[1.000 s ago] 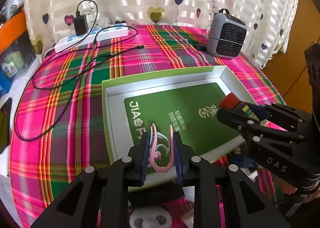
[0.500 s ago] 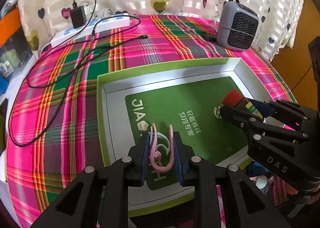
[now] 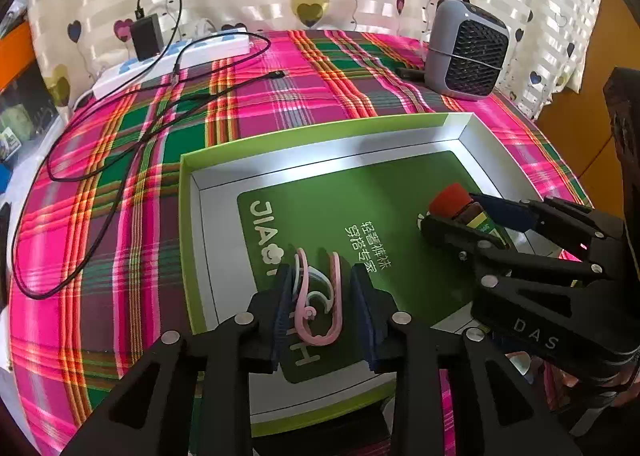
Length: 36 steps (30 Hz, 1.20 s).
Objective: Organize rigid objects
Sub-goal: 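Lower and release the bottle with the right tool while the left tool releases the ear-hook in the box, then withdraw both tools from the box toward the remaining items on the table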
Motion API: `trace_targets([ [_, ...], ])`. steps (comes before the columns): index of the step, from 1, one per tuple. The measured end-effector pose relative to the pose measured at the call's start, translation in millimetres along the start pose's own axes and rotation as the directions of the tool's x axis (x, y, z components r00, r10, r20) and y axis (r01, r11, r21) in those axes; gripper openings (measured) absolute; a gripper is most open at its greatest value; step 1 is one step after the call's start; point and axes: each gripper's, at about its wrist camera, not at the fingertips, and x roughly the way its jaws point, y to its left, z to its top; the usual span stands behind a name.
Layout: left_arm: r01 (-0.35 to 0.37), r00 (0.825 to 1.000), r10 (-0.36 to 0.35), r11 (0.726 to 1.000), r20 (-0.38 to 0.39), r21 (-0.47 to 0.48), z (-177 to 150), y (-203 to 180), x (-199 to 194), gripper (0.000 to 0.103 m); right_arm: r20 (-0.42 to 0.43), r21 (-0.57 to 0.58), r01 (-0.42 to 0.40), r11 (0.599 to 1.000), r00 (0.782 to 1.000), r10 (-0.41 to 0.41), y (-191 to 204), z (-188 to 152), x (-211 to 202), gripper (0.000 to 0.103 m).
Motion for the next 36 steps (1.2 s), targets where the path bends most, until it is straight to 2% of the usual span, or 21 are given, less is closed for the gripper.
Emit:
trace_targets([
  [9,0.024,1.000,-0.023,0.999,0.011,-0.025,-3,1,-6,0.034,0.008,0.027,-0.002,1.000,1.000,0.002,-4,-3,-6,0.051],
  [20,0.038,0.994,-0.035,0.999,0.099,-0.029,-15,-1,-44,0.035,0.091,0.038,-0.025,0.999,0.996,0.021,-5,-13,-38,0.051],
  [24,0.035,0.989,-0.031,0.999,0.142,-0.027,-24,0,-64,0.035,0.117,0.042,-0.024,0.999,0.993,0.019,-5,-20,-54,0.051],
  [36,0.024,0.983,-0.009,0.996,0.186,-0.081,-72,13,-102,0.035,0.177,0.050,-0.003,0.999,0.984,-0.006,-12,-57,-99,0.051],
])
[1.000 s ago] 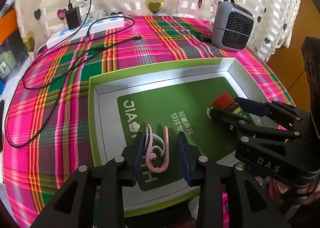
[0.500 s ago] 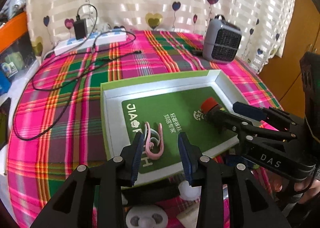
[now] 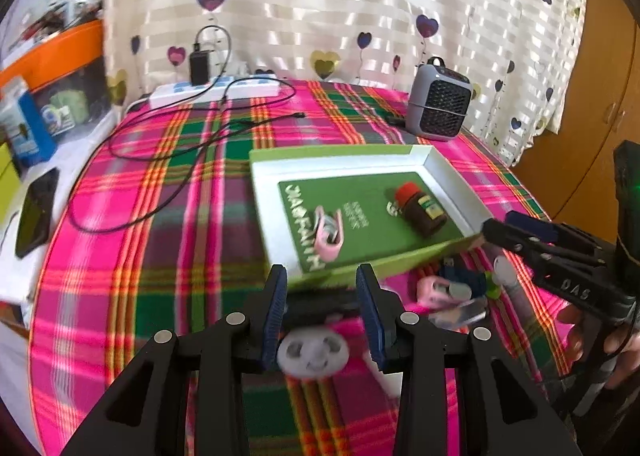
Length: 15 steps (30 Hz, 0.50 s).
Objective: Organize rigid objects
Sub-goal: 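Withdraw both tools from the box toward the remaining items on the table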
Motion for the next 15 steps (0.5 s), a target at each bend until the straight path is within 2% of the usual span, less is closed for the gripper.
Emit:
trace_targets([
  [5,-0.013,1.000,0.013,1.000,0.007,-0.019,-21,6,-12,0.035,-0.002,0.022,-0.002,1.000,1.000,0.002,-7,-17,-11,0.051],
  [15,0.051,0.999,-0.050,0.987,0.009,-0.154,-59,33,-17,0.035,0.008,0.050,0.046,0.998,0.999,-0.047,-27,-53,-35,0.051],
])
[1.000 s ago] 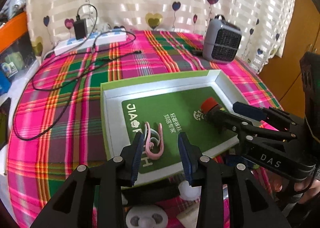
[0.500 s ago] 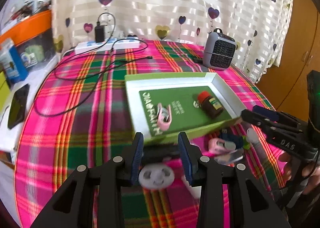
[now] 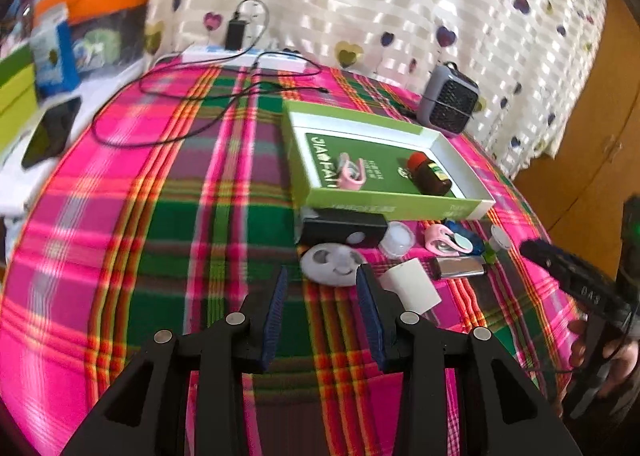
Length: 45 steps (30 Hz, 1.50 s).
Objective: Organize rigid objects
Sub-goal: 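Withdraw both tools from the box toward the remaining items on the table, then grasp the white-topped green holder with the right tool while the left tool grasps the white panda-face disc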
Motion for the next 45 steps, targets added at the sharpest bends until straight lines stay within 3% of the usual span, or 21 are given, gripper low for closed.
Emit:
trace_targets([
  [6,0.009,1.000,-0.010,0.999,-0.021,-0.046,-10,12,2,0.035,-0.013,0.028,0.025,0.999,1.000,-0.024,-11,-12,0,0.051],
  [19,0.053,0.995,-0.058,0.996,-0.078,-0.069,-8,5,22,0.036,-0.078,0.018,-0.022,1.000,0.997,0.023,-6,-13,26,0.051],
  [32,0.132,0.983,-0.157,0.965,-0.097,-0.225,8,11,39,0.036,-0.099,-0.016,-0.043,0.999,0.994,0.041,1,-1,41,0.051],
  [37,0.134,0.982,-0.164,0.956,-0.098,-0.262,13,14,43,0.036,-0.104,-0.013,-0.033,0.999,0.994,0.032,-1,3,45,0.051],
  [45,0.093,0.987,-0.119,0.971,-0.109,-0.218,16,7,46,0.036,-0.115,-0.024,-0.011,1.000,0.993,0.009,0,8,51,0.051],
])
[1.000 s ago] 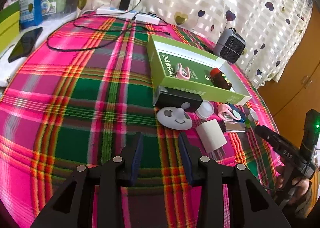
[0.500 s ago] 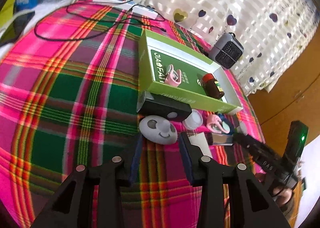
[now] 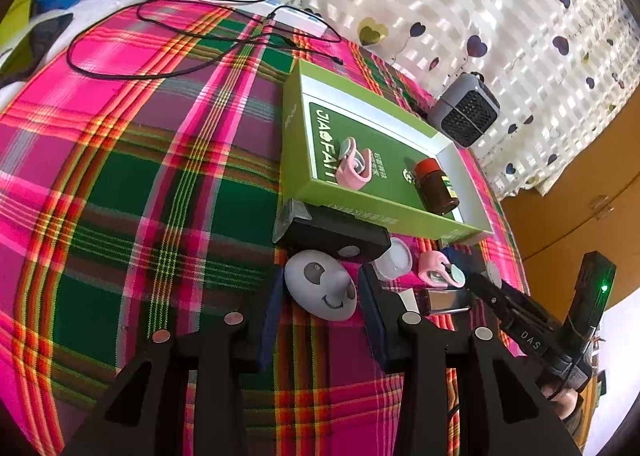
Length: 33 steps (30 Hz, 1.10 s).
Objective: Organize rigid objects
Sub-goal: 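Grasp the white-topped green holder with the right tool while the left tool grasps the white panda-face disc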
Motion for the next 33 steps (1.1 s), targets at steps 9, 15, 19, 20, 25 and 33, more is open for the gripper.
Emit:
trace_targets([
  [9,-0.029,1.000,0.029,1.000,0.011,0.000,0.3,-0.3,1.0,0.032,-0.003,-0.014,-0.001,1.000,1.000,0.001,-0.5,2.7,2.4,0.051],
  [15,-0.027,1.000,0.027,1.000,0.012,-0.001,0.5,1.1,0.9,0.031,0.002,-0.001,-0.010,1.000,1.000,0.010,-2.7,3.0,2.6,0.049],
  [19,-0.023,1.000,0.023,1.000,0.011,-0.002,0.5,1.1,0.4,0.031,0.006,-0.003,-0.020,1.000,1.000,0.020,-2.5,2.6,1.5,0.036],
  [20,-0.023,1.000,0.023,1.000,0.012,-0.003,0.4,1.0,0.4,0.031,0.005,-0.003,-0.023,1.000,1.000,0.023,-2.3,2.5,1.7,0.035],
  [25,-0.024,1.000,0.024,1.000,0.012,-0.003,0.3,1.3,0.3,0.031,0.013,-0.003,-0.022,1.000,1.000,0.022,-1.8,2.9,0.4,0.030],
  [33,-0.025,1.000,0.025,1.000,0.014,0.005,0.1,-0.2,-0.7,0.031,0.025,-0.004,-0.018,1.000,1.000,0.018,-1.4,3.2,-2.6,0.018],
])
